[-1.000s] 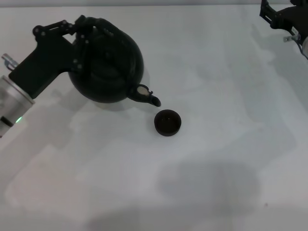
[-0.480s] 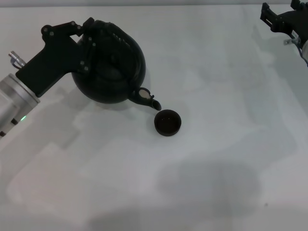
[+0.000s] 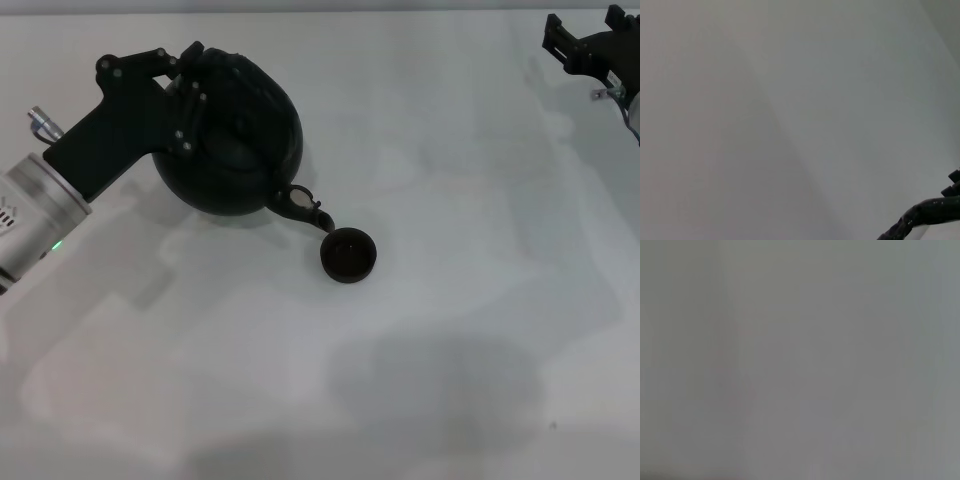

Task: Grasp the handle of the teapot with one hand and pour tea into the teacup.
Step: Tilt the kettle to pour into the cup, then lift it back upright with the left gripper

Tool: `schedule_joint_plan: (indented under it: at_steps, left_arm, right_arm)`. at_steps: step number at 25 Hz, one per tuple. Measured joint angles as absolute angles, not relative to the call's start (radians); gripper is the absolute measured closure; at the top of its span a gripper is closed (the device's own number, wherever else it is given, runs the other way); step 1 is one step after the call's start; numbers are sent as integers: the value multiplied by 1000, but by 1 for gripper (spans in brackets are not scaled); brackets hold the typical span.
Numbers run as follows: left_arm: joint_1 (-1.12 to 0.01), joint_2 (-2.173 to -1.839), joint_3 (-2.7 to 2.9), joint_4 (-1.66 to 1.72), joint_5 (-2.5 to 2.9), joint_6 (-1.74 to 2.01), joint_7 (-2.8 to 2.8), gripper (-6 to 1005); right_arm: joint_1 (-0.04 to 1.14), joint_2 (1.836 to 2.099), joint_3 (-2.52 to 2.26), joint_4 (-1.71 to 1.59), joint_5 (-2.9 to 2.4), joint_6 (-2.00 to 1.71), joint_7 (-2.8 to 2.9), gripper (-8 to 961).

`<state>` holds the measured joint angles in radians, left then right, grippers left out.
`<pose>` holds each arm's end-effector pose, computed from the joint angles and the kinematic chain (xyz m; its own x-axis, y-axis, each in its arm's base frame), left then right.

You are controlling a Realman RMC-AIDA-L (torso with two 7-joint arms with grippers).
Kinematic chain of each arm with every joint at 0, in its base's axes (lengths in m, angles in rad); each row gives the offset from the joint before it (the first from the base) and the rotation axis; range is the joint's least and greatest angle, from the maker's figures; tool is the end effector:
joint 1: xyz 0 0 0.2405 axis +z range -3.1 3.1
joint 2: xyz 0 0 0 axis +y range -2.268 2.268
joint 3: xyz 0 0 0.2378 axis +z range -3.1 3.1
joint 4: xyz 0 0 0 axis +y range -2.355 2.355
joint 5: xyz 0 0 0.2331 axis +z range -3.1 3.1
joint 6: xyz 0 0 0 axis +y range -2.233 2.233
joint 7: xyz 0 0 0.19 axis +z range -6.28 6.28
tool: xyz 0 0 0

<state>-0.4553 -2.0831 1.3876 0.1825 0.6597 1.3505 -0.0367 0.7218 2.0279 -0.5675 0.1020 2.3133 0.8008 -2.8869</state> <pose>-0.2502 0.3578 -0.0620 0.8374 -0.3725 0.3999 0.1368 -0.5655 -0.8133 0.3333 0.4453 -0.0362 0.7150 -0.2443 -0.6551 -0.6946 -0.1415 -0.7053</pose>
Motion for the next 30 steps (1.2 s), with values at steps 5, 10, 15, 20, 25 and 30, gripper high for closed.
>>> schedule_joint_plan:
  at_steps: [5,10,15,20,25,30]
  left_arm:
    - [-473,-2083,1410,186,660,1320,-15,897]
    - [-495,-2083,1426,187,659,1302,22,897]
    - [-510,-2084,1436,190,659,1280,51,896]
    - [-526,-2085,1441,190,659,1268,81,898]
    - [-542,-2085,1462,190,660,1252,96,900]
    - [-557,-2086,1476,190,660,1250,101,900]
  right_arm:
    - [719,2028,-539,102,2313,800,-2887,114]
    - [715,2028,-531,101,2313,798,-2887,114]
    - [718,2028,-531,96,2313,794,-2887,115]
    - [720,2028,-531,92,2313,793,-2887,115]
    - [722,2028,-531,91,2313,792,-2887,114]
    - [722,2028,-531,91,2313,792,-2887,115]
